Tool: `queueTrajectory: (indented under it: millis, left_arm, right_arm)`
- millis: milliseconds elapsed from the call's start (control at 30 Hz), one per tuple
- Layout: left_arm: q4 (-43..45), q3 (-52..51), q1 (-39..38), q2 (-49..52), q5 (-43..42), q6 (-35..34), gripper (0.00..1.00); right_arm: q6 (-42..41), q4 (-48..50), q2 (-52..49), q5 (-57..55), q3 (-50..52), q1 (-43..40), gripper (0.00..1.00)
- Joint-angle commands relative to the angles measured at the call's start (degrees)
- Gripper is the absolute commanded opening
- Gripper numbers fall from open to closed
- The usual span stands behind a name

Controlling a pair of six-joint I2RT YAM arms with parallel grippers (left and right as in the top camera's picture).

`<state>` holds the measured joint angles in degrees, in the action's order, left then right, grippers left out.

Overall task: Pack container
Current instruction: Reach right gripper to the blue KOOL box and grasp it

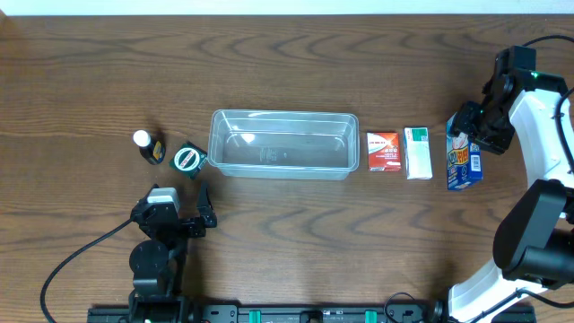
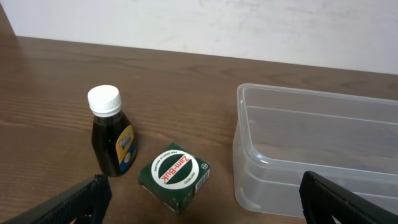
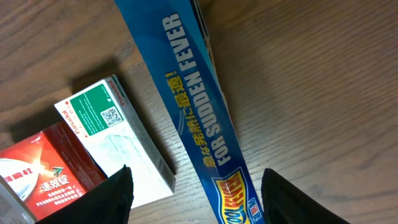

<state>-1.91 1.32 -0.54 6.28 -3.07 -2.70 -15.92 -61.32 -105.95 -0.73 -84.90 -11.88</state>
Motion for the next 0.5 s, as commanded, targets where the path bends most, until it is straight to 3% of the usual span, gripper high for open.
queueTrajectory:
  millis: [0,167,467]
  left_arm:
    - [-1.73,-1.09,0.24,-0.07,-0.79,0.96,0.98]
    - [-1.73,-1.09,0.26,-0.07,-0.79,0.96,0.98]
    - [-1.73,-1.09,0.24,-0.07,-0.79,0.96,0.98]
  right_arm:
    - [0.15,0.5,-0.31,-2.08,0.98,-1.01,0.64]
    - [0.33,1.55,-0.31,-2.03,1.05,-1.03,0.49]
    - [0.39,2.32,-0.81,-1.6,2.21,-1.29,0.45]
